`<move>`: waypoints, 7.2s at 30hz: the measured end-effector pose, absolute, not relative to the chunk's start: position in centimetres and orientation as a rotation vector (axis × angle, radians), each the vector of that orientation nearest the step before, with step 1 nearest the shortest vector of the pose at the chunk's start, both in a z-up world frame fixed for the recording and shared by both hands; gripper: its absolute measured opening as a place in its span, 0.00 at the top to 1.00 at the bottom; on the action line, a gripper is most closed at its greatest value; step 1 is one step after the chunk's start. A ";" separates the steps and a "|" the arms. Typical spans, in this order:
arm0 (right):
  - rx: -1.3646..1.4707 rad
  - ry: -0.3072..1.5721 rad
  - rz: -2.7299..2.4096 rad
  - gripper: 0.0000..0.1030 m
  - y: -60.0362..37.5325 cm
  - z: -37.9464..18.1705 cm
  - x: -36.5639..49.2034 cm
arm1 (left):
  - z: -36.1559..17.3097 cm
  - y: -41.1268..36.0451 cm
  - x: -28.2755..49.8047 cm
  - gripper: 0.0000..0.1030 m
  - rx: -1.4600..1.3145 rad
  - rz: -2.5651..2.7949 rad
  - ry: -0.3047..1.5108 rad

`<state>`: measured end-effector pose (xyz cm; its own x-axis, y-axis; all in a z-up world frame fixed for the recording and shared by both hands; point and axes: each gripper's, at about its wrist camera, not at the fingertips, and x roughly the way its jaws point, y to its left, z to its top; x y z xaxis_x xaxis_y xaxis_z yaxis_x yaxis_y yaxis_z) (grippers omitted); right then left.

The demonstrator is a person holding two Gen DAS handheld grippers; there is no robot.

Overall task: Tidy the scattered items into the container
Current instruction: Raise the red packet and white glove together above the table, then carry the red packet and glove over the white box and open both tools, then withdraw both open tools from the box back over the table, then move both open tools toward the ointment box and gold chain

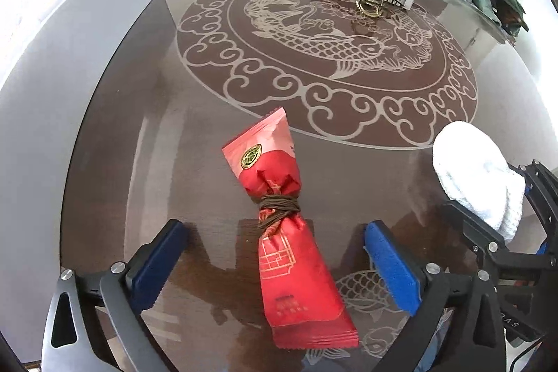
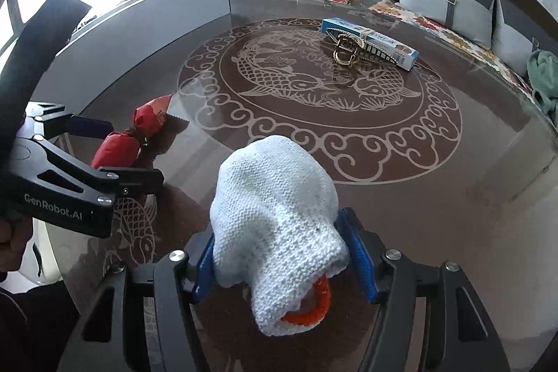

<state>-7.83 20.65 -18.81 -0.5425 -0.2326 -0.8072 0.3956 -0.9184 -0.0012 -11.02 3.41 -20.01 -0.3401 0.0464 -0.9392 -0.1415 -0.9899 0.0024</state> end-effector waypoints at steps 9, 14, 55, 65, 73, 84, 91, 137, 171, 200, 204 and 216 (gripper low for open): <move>1.249 0.255 -2.470 0.38 20.7 -18.8 -7.9 | -20.1 3.5 -11.1 0.00 -1.743 2.474 0.124; 1.243 0.246 -2.475 0.38 20.8 -18.8 -7.8 | -20.1 3.6 -11.3 0.00 -1.759 2.472 0.119; 1.209 -0.117 -2.439 0.71 15.4 -11.9 -3.4 | -8.5 -6.7 -3.7 0.80 -1.346 2.440 -0.372; 1.040 -0.030 -2.223 0.71 1.3 -6.4 -7.9 | -6.3 -24.0 -5.9 0.80 -1.361 2.699 -0.657; 1.126 0.074 -2.037 0.71 -14.7 -5.7 -18.4 | -9.4 -35.1 -13.6 0.80 -1.543 2.756 -0.821; 1.416 -0.121 -1.983 0.46 -24.1 -11.5 -28.4 | -14.1 -39.9 -18.4 0.42 -1.815 2.747 -0.822; 1.420 -0.335 -1.918 0.42 -22.6 -11.8 -29.2 | -13.3 -40.3 -16.4 0.40 -1.765 2.773 -0.892; 0.967 -0.589 -2.943 0.42 25.1 -13.3 6.2 | -15.7 5.9 -1.1 0.37 -1.357 2.505 -0.166; 1.207 -0.632 -2.899 0.42 26.5 -16.5 5.0 | -19.1 4.3 -2.1 0.04 -1.430 2.488 -0.172; 1.180 -0.658 -2.903 0.42 26.6 -16.2 5.2 | -19.5 5.8 -2.2 0.00 -1.506 2.515 0.015; 1.177 -0.654 -2.901 0.42 26.6 -16.2 5.2 | -19.4 4.9 -2.3 0.00 -1.491 2.517 -0.075; 1.184 -0.648 -2.897 0.42 26.5 -16.3 5.0 | -19.4 4.2 -2.4 0.00 -1.484 2.552 -0.119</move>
